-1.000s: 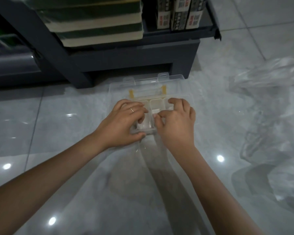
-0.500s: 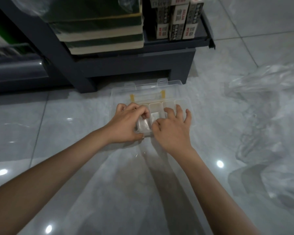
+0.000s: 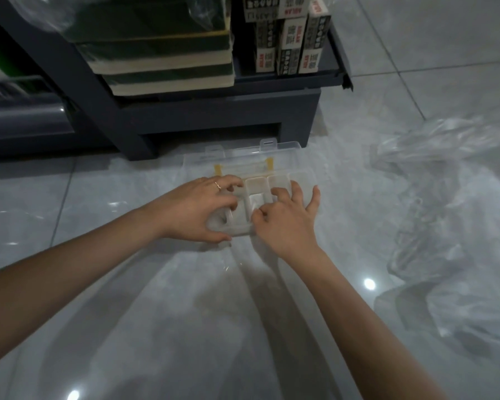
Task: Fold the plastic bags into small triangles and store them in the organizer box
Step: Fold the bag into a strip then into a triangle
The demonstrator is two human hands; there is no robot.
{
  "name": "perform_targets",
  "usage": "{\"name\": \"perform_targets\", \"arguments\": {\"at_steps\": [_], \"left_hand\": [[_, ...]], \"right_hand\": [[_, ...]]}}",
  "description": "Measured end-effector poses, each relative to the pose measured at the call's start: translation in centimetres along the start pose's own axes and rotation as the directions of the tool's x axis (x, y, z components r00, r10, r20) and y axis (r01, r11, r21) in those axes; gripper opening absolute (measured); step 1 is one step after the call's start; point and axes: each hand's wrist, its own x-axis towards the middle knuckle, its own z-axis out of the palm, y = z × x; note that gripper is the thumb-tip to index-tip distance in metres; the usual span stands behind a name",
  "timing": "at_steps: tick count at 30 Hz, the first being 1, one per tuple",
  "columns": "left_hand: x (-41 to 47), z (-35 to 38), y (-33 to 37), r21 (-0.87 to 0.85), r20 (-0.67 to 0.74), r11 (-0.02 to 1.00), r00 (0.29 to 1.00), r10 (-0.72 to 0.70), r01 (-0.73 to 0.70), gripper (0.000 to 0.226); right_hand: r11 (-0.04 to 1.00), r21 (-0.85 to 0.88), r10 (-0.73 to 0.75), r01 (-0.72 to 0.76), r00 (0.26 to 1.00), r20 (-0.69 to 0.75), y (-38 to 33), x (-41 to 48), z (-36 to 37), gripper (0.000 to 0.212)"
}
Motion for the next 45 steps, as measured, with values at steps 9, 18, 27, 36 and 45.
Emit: {"name": "perform_targets", "arguments": {"at_steps": [9, 18, 27, 36, 45], "left_hand": [[0.8, -0.3, 0.3, 0.371, 0.208, 0.883, 0.952, 0.224, -0.289, 0.062], [2.8, -0.7, 1.2, 0.354, 0.410, 0.892, 0.904, 0.121, -0.280, 0.039], [1.8, 0.7, 1.0, 0.290, 0.165, 0.935, 0.973, 0.163, -0.206, 0.041], [0.7, -2.5, 0.3, 0.083, -0.041, 0.996, 0.999, -0.015, 0.018, 0.068], [-0.9, -3.7, 1.9, 0.086, 0.020, 0.994, 0.997, -0.074, 0.072, 0.050]], "right_hand": [[0.999, -0.043, -0.034, 0.032, 0.997, -0.063, 0.4, -0.5, 0.2, 0.043], [0.995, -0.088, -0.046, 0.039, 0.996, -0.080, 0.4, -0.7, 0.3, 0.052], [0.995, -0.081, -0.055, 0.051, 0.997, -0.049, 1.1, -0.5, 0.0, 0.046], [0.992, -0.053, -0.120, 0.111, 0.959, -0.255, 1.4, -1.9, 0.8, 0.072], [0.995, 0.020, -0.098, 0.100, 0.992, -0.080, 1.1, -2.2, 0.6, 0.035]]}}
